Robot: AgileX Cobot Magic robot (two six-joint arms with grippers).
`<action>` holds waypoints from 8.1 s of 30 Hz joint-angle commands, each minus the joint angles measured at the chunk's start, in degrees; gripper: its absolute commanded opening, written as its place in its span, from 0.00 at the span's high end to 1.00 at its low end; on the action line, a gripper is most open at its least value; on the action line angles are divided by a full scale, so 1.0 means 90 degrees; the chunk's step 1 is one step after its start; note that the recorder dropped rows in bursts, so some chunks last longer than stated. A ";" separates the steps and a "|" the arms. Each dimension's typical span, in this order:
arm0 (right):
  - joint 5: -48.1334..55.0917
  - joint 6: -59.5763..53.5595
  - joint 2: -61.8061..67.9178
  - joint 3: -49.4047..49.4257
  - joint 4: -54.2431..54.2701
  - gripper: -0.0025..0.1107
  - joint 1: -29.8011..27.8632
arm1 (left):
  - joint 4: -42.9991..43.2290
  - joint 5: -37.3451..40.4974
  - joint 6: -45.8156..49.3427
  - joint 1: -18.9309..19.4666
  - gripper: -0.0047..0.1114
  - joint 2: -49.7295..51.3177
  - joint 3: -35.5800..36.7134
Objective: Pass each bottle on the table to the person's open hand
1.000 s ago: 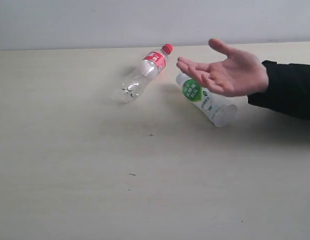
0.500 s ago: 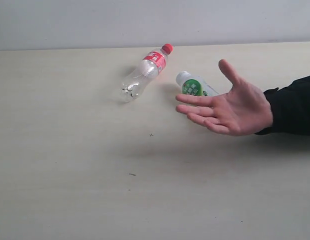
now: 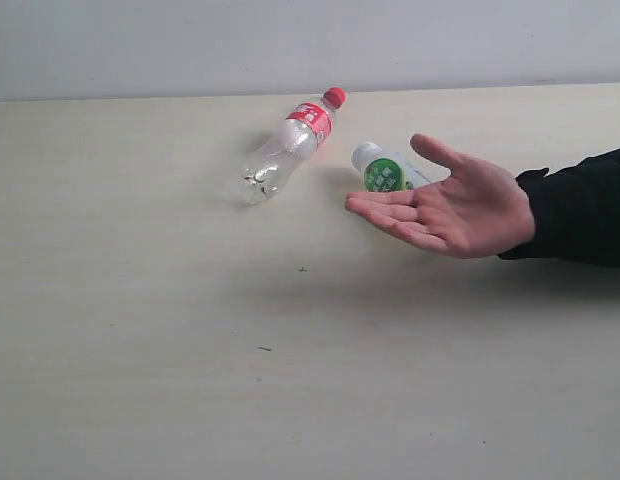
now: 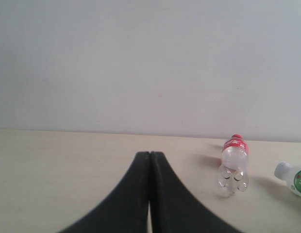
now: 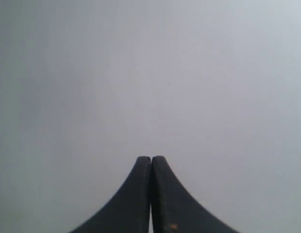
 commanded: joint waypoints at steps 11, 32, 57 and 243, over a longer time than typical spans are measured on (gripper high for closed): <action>-0.0632 -0.0016 -0.0025 0.0026 0.0008 0.98 0.0002 | 0.0021 -0.0008 0.0009 0.0010 0.96 -0.0040 0.0016; -0.0197 -0.0053 -0.0025 -0.0002 0.0008 0.98 0.0002 | 0.0021 -0.0008 0.0009 0.0010 0.96 -0.0040 0.0016; 0.1086 -0.0903 0.7168 -0.4213 0.0175 0.98 0.0002 | 0.0021 -0.0008 0.0009 0.0010 0.96 -0.0040 0.0016; 0.6677 0.1327 1.1518 -0.6940 -0.0871 0.32 -0.0216 | 0.0021 -0.0008 0.0009 0.0010 0.96 -0.0040 0.0016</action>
